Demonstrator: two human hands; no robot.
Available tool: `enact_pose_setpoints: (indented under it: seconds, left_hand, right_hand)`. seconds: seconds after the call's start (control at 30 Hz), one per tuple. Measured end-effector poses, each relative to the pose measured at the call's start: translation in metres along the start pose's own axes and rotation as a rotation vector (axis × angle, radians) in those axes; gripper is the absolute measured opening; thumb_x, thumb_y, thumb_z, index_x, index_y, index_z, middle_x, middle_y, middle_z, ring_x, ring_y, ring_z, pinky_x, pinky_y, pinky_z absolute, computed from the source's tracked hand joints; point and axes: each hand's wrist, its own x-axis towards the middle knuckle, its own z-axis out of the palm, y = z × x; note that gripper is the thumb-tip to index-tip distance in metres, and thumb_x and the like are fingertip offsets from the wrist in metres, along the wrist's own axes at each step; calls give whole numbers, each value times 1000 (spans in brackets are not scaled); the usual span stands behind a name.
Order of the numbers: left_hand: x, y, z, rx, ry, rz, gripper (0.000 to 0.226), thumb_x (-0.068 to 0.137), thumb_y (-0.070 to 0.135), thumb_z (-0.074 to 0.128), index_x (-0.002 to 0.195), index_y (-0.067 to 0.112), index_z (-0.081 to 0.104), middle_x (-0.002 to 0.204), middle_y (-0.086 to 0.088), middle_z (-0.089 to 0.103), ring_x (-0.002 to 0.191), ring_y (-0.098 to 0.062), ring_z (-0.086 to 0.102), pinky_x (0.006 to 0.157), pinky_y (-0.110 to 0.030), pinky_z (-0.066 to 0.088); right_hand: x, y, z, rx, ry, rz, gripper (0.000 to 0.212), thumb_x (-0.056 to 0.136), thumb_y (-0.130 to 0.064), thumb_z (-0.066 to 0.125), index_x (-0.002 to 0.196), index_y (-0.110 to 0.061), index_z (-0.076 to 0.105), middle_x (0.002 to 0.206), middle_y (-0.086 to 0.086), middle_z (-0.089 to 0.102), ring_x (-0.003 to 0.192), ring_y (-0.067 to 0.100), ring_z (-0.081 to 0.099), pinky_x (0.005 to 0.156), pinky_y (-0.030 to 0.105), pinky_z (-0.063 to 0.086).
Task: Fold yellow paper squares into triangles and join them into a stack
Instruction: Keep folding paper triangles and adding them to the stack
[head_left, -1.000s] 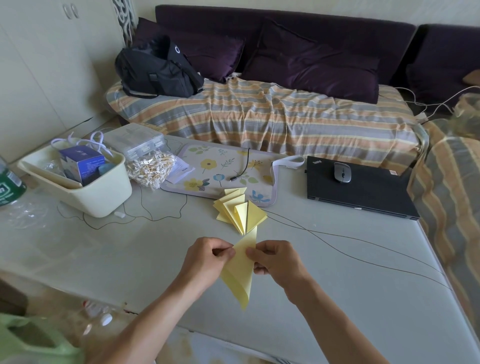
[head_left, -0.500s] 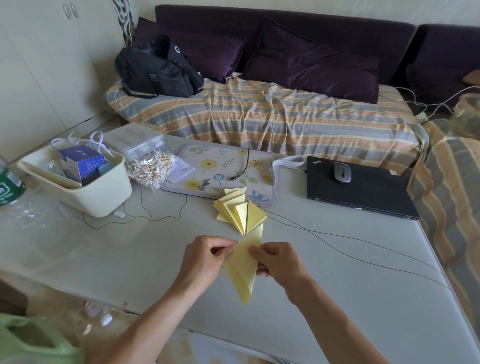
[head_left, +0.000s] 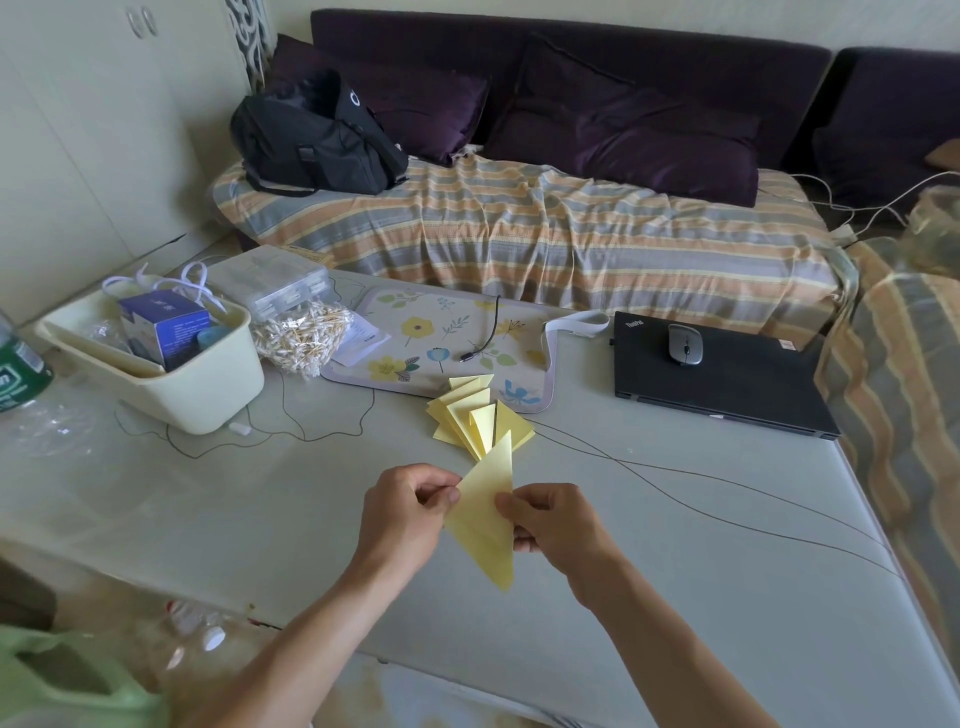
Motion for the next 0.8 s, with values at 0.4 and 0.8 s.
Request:
enact_pose_setpoints:
  seconds: [0.4, 0.8]
  left_hand:
    - [3, -2, -1, -48, 59, -36, 13, 91, 14, 73, 86, 26, 78, 79, 8, 75, 78, -10, 72, 80, -32, 60]
    - [3, 0, -4, -95, 127, -42, 13, 92, 13, 71, 89, 24, 76, 79, 6, 73, 76, -9, 68, 71, -25, 53]
  right_hand:
    - [-2, -1, 0, -40, -52, -19, 14, 92, -22, 73, 92, -10, 80, 93, 15, 77, 92, 38, 72, 89, 47, 60]
    - [-8, -7, 1, -97, -113, -37, 10, 92, -17, 73, 89, -10, 79, 86, 10, 78, 73, 18, 69, 84, 37, 61]
